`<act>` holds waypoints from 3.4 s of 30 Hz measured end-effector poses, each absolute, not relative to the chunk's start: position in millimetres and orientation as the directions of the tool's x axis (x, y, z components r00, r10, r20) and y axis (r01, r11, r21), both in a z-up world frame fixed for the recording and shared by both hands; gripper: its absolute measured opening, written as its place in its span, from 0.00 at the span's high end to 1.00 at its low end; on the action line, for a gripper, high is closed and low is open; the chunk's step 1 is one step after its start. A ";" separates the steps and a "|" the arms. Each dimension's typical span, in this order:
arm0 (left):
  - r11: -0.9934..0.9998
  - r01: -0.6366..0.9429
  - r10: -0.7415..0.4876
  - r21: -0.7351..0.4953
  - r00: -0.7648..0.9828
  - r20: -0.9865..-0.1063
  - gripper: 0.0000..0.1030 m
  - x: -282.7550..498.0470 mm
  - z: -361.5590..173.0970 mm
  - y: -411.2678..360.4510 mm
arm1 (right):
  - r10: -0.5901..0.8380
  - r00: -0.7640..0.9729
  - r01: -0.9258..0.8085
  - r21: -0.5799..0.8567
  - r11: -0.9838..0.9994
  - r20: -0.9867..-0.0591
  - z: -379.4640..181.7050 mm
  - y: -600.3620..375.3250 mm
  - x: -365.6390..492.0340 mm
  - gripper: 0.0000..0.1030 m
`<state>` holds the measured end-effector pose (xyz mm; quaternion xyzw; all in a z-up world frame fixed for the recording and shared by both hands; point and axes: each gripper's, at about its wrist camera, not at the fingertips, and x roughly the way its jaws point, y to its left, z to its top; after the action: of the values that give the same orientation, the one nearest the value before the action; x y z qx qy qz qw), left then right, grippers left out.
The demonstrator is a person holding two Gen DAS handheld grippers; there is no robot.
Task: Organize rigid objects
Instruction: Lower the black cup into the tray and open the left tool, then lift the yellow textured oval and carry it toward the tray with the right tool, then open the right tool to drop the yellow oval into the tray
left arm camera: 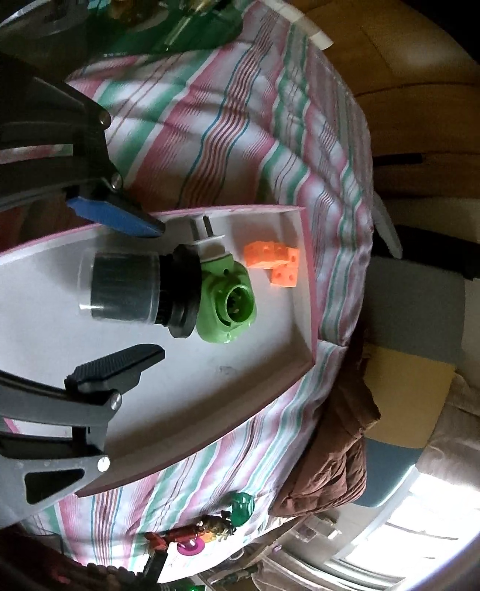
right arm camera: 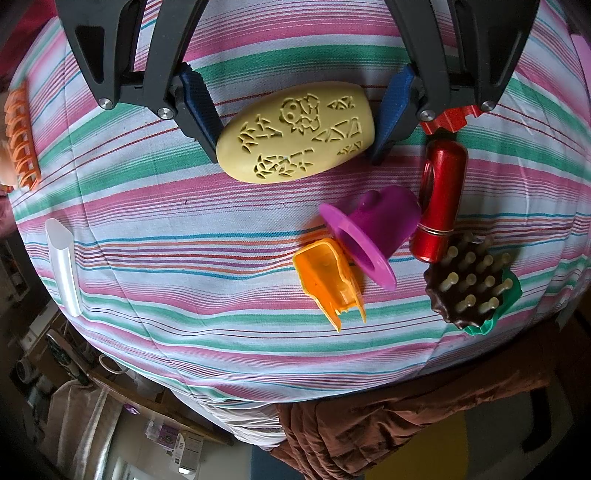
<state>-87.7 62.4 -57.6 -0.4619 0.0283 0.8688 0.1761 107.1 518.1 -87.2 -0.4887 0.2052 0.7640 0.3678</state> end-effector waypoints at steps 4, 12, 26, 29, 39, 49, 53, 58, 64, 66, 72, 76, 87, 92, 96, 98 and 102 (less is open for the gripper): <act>-0.944 -0.315 0.264 -0.095 -0.553 -0.791 0.41 -71.8 -45.9 55.2 | 0.362 -0.251 -0.763 -0.047 -0.645 -0.898 -86.9 517.4 106.9 0.26; -0.944 -0.325 0.255 -0.064 -0.591 -0.765 0.41 -42.8 -31.6 51.0 | 0.367 -0.250 -0.762 -0.052 -0.646 -0.896 -85.9 515.7 107.4 0.26; -0.940 -0.330 0.276 -0.085 -0.589 -0.760 0.41 -31.8 -32.1 43.1 | 0.306 -0.203 -0.741 -0.059 -0.669 -0.930 -82.9 500.7 118.1 0.26; -0.938 -0.332 0.285 -0.097 -0.583 -0.761 0.41 -31.7 -33.7 41.5 | 0.286 -0.192 -0.730 -0.058 -0.681 -0.939 -82.3 492.2 124.2 0.26; -0.946 -0.303 0.276 -0.113 -0.577 -0.769 0.41 -33.3 -37.9 34.6 | 0.259 -0.265 -0.639 -0.032 -0.768 -0.929 -81.1 436.4 132.3 0.26; -0.950 -0.291 0.268 -0.113 -0.573 -0.775 0.41 -33.8 -38.9 28.5 | 0.217 -0.384 -0.516 0.014 -0.856 -0.897 -81.0 388.4 110.8 0.26; -0.953 -0.275 0.269 -0.128 -0.570 -0.776 0.41 -34.8 -40.0 22.6 | 0.192 -0.410 -0.489 0.037 -0.872 -0.892 -80.0 370.2 98.2 0.26; -0.955 -0.254 0.274 -0.151 -0.573 -0.772 0.41 -36.9 -39.1 12.5 | 0.149 -0.505 -0.426 0.095 -0.900 -0.850 -57.3 337.5 81.0 0.26; -0.968 -0.213 0.235 -0.133 -0.589 -0.773 0.41 -40.8 -38.0 -2.3 | 0.024 -0.649 -0.218 0.155 -0.964 -0.761 -14.9 272.4 47.5 0.26; -0.972 -0.196 0.222 -0.129 -0.593 -0.774 0.41 -41.5 -38.3 -8.9 | -0.022 -0.668 -0.141 0.156 -0.978 -0.744 -7.9 247.8 33.2 0.26; -0.981 -0.153 0.191 -0.122 -0.605 -0.773 0.41 -43.8 -38.9 -28.3 | -0.122 -0.645 0.029 0.135 -0.990 -0.754 -15.0 178.5 3.4 0.26; -0.983 -0.129 0.182 -0.130 -0.606 -0.775 0.41 -45.3 -40.9 -38.0 | -0.155 -0.612 0.070 0.142 -0.987 -0.775 -29.8 154.8 -8.7 0.26; -0.983 -0.124 0.181 -0.133 -0.604 -0.776 0.41 -44.9 -41.9 -42.9 | -0.181 -0.541 0.118 0.139 -0.983 -0.821 -66.7 124.4 -38.3 0.25; -0.983 -0.127 0.181 -0.131 -0.603 -0.777 0.41 -44.2 -41.9 -42.2 | -0.223 -0.534 0.123 0.186 -0.975 -0.815 -73.0 124.2 -40.8 0.25; -0.983 -0.135 0.182 -0.126 -0.610 -0.771 0.41 -42.6 -39.4 -39.5 | -0.237 -0.555 0.117 0.207 -0.971 -0.798 -67.0 128.5 -36.6 0.25; -0.983 -0.139 0.180 -0.119 -0.614 -0.769 0.41 -41.7 -38.3 -37.6 | -0.240 -0.565 0.111 0.216 -0.970 -0.790 -63.0 131.1 -34.6 0.24; -0.982 -0.153 0.186 -0.114 -0.620 -0.762 0.41 -40.0 -33.7 -34.0 | -0.230 -0.584 0.098 0.213 -0.972 -0.779 -54.2 137.1 -27.3 0.21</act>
<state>-40.0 -34.0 -33.7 -0.4255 -0.0190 0.8998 0.0942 -27.3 137.1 -54.2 -0.4466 0.0735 0.8869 -0.0925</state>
